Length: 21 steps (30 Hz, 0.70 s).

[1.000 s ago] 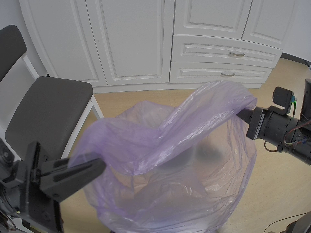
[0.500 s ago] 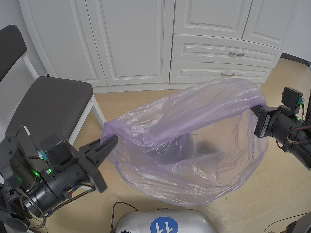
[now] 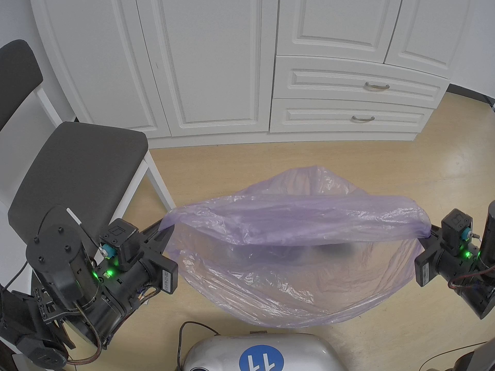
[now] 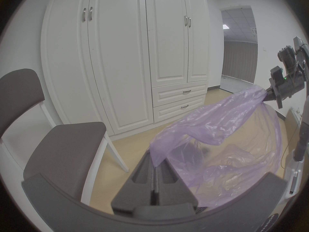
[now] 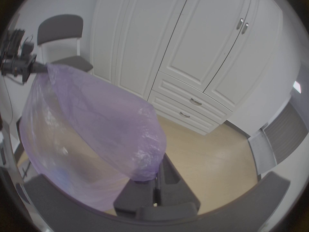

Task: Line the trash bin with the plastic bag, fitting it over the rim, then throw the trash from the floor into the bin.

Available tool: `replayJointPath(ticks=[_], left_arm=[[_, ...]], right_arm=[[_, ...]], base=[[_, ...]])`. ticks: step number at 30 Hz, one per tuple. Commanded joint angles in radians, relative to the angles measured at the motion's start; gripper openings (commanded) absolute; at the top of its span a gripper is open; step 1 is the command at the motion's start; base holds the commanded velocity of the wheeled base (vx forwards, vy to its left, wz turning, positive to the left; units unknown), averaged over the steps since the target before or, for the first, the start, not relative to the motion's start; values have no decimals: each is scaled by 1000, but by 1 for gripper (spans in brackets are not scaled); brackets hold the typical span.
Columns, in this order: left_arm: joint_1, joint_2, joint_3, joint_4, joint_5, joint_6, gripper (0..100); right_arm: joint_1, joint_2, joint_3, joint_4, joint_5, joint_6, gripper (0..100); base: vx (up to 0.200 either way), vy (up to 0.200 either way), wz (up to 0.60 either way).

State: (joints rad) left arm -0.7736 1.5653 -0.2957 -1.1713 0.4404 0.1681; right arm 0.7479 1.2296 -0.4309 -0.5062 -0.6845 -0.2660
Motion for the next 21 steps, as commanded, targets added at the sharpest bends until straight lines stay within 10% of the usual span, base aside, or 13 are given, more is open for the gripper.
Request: replayJointPath(ticks=[1, 7, 14, 17, 21], left_arm=[[7, -22, 4, -7, -14, -1, 0], [128, -122, 52, -4, -249, -5, 0], [292, -169, 110, -7, -628, -10, 0], [304, -169, 115, -7, -660, -10, 0], [343, -166, 136, -33, -735, -10, 0]], right_arm=[[-28, -51, 67, 0, 5, -52, 0], [-111, -131, 144, 0, 48, -199, 0], [-180, -160, 175, 1, 309, -256, 0], [-196, -160, 175, 1, 335, -259, 0], [-320, -199, 175, 3, 577, -265, 0]], base=[[0, 0, 0], [0, 0, 0], [0, 0, 0], [0, 0, 0], [0, 0, 0]])
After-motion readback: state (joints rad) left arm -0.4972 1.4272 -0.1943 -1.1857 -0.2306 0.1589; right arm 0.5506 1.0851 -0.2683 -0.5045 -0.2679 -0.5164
